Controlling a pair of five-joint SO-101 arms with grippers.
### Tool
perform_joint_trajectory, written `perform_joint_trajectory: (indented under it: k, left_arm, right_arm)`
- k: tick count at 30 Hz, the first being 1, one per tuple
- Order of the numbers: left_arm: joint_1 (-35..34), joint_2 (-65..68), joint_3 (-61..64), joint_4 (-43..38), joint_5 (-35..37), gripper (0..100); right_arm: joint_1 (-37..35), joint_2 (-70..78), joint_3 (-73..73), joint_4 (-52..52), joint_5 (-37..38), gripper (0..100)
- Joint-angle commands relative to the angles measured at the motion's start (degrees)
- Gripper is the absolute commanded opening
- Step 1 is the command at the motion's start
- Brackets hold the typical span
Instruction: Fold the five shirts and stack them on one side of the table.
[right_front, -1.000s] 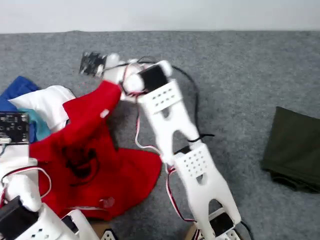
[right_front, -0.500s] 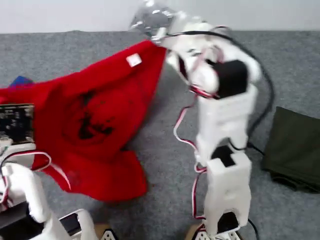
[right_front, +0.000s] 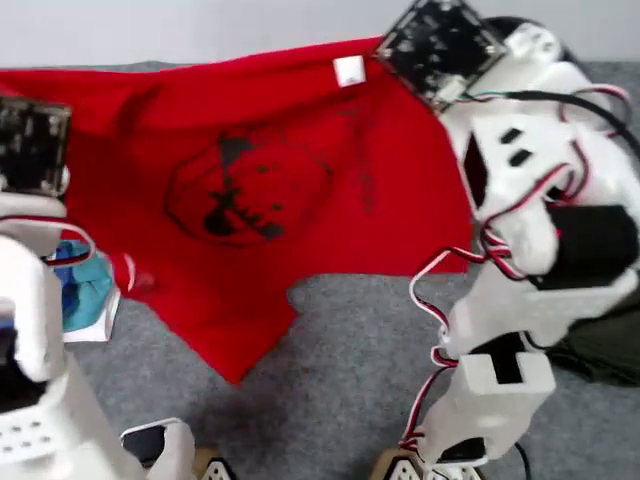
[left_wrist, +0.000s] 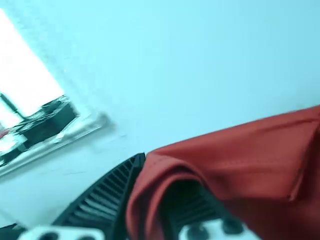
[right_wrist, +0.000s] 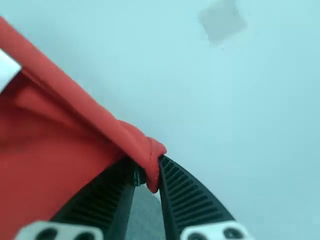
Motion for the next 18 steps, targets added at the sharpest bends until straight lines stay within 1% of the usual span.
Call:
perform_joint_trajectory:
  k: [1, 5, 10, 13, 18]
  left_arm:
    - [4.31, 5.19, -9.89, 7.56, -0.35, 0]
    - [7.74, 10.2, -17.1, 14.59, -0.35, 0]
    - [9.49, 15.91, -27.38, 16.53, -0.35, 0]
    - [9.49, 19.34, -33.89, 16.62, -0.35, 0]
    - [9.49, 22.59, -42.95, 16.62, -0.26, 0]
  right_arm:
    - [3.21, -3.82, -2.11, 2.24, 0.35, 1.1]
    - [5.76, -6.02, -2.11, 2.24, -0.88, 1.1]
    - [9.98, -8.31, 1.76, 2.33, -2.55, 1.1]
    - [11.3, -12.62, 9.05, 2.33, -2.64, 1.1]
    - [11.3, -22.46, 25.05, 2.24, -2.64, 1.1]
